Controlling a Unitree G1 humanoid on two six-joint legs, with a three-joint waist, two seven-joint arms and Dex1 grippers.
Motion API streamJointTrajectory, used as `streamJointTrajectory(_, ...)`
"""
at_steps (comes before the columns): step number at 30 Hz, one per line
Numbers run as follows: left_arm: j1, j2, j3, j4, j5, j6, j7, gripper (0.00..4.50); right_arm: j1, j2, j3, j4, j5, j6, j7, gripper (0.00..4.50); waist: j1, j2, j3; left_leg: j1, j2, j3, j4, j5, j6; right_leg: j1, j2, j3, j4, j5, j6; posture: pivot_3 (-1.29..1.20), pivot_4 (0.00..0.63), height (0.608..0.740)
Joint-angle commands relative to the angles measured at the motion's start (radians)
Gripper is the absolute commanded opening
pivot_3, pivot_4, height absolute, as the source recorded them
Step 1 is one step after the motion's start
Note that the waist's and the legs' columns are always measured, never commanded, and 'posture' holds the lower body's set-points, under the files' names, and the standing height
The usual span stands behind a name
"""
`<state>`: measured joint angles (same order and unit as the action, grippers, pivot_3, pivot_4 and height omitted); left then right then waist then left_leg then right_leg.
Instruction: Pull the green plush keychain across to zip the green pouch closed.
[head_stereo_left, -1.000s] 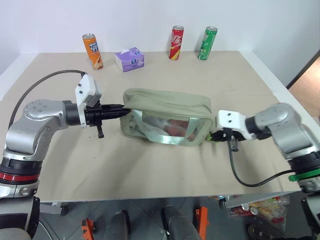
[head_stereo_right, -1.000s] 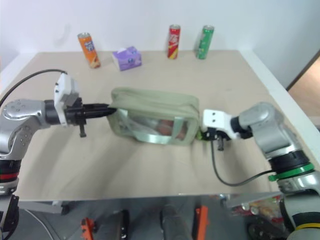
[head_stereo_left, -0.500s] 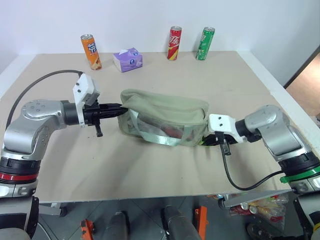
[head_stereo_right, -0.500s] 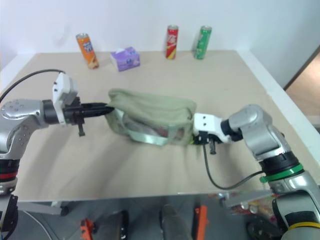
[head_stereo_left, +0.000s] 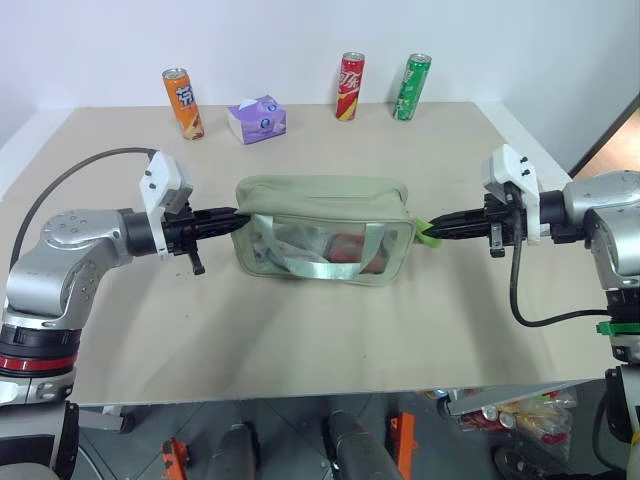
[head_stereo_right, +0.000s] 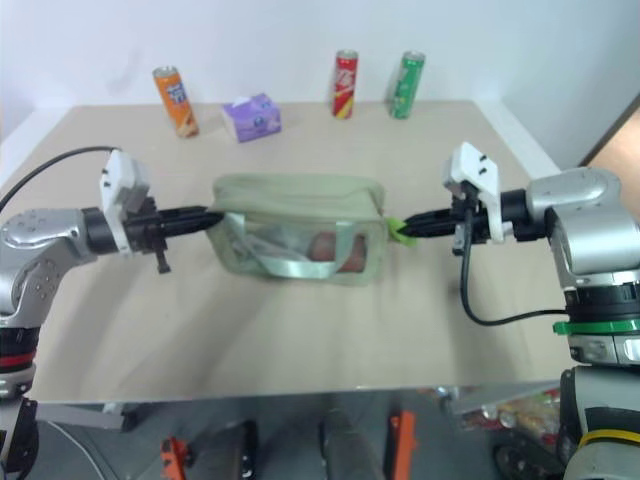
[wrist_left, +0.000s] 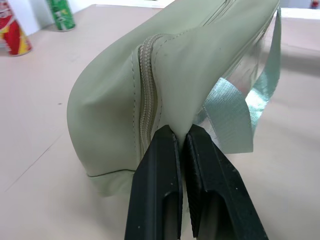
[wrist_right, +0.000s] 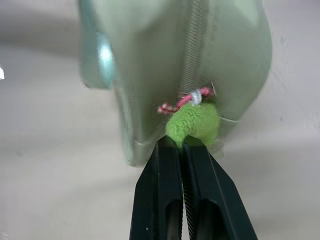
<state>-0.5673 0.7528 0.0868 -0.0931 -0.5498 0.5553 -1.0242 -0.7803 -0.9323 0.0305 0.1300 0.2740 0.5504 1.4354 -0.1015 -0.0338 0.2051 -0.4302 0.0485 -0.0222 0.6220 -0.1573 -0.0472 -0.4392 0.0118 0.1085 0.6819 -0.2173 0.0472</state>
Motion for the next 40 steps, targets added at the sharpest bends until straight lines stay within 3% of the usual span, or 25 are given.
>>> streamJointTrajectory(1,0.0,-0.004,0.037,-0.02,-0.02,0.018,0.024,0.0,0.015,-0.031,-0.051,-0.065,0.044,0.03,-0.017,0.02,0.0,0.0,0.0,0.0,0.0,0.0,0.0,0.0,0.0,0.0,0.0,0.0,0.0,0.0,0.0,0.0,0.15,0.74)
streamJointTrajectory(2,-0.004,-0.004,0.039,-0.016,-0.024,0.021,0.027,0.0,0.018,-0.032,-0.051,-0.071,0.052,0.041,-0.023,0.02,0.0,0.0,0.0,0.0,0.0,0.0,0.0,0.0,0.0,0.0,0.0,0.0,0.0,0.0,-0.001,0.0,0.15,0.74)
streamJointTrajectory(3,-0.008,-0.004,0.04,-0.014,-0.027,0.023,0.028,0.8,0.02,-0.032,-0.048,-0.074,0.055,0.045,-0.03,0.49,0.0,0.0,0.0,0.0,0.0,0.001,0.001,0.0,0.0,0.0,0.0,0.001,0.0,-0.001,-0.001,0.0,0.15,0.74)
streamJointTrajectory(5,-0.014,-0.003,0.039,-0.011,-0.027,0.023,0.028,1.36,0.022,-0.033,-0.041,-0.081,0.062,0.054,-0.034,0.91,0.0,0.0,0.0,0.0,0.0,0.001,0.001,0.0,0.0,0.0,0.0,0.001,0.0,-0.001,-0.002,0.0,0.15,0.74)
streamJointTrajectory(13,-0.042,-0.005,0.062,-0.007,-0.085,0.081,0.03,4.09,0.001,-0.033,-0.068,-0.063,0.099,0.088,-0.078,3.66,0.0,0.0,0.0,0.0,0.0,0.001,0.002,0.0,0.0,0.0,0.0,0.002,0.0,-0.001,-0.002,0.0,0.15,0.74)
streamJointTrajectory(14,-0.044,-0.002,0.074,-0.014,-0.109,0.1,0.026,4.43,-0.005,-0.039,-0.08,-0.055,0.113,0.09,-0.075,3.67,0.0,0.0,0.0,0.0,0.0,0.002,0.002,0.0,0.0,0.0,0.0,0.002,0.0,-0.001,-0.002,0.0,0.15,0.74)
streamJointTrajectory(18,-0.035,0.022,0.127,-0.031,-0.17,0.15,0.026,4.47,-0.027,-0.058,-0.103,-0.021,0.127,0.081,-0.075,3.67,0.0,0.0,0.0,0.0,0.0,0.002,0.001,0.0,0.0,-0.001,0.0,0.002,0.0,0.0,-0.001,0.0,0.15,0.74)
streamJointTrajectory(24,0.107,0.124,0.34,-0.073,-0.269,0.199,0.004,4.47,-0.068,-0.055,-0.189,0.025,0.185,0.079,-0.107,3.67,-0.005,0.0,0.0,0.0,0.001,0.004,-0.001,0.0,0.0,-0.002,0.0,0.003,0.0,-0.002,-0.004,0.0,0.15,0.74)
streamJointTrajectory(30,0.262,0.14,0.508,-0.024,-0.255,0.189,0.096,4.47,0.039,-0.077,-0.295,-0.096,0.267,0.156,-0.168,3.67,0.001,0.0,0.0,0.0,0.001,0.002,-0.002,0.0,0.0,-0.002,0.0,0.001,0.0,-0.004,-0.006,0.0,0.15,0.74)
streamJointTrajectory(35,0.35,0.103,0.543,-0.031,-0.274,0.197,0.138,4.47,0.162,-0.064,-0.426,-0.234,0.363,0.252,-0.266,3.67,0.006,0.0,0.0,-0.001,-0.001,0.003,0.0,0.0,0.0,-0.001,-0.002,0.002,-0.001,-0.003,-0.005,0.0,0.15,0.74)
streamJointTrajectory(40,0.363,0.071,0.459,-0.052,-0.267,0.221,0.168,4.47,0.327,-0.042,-0.447,-0.383,0.381,0.277,-0.351,3.67,0.009,-0.004,-0.002,0.0,0.0,0.002,0.0,0.0,0.0,-0.001,-0.001,0.001,-0.001,-0.003,-0.005,0.0,0.15,0.74)
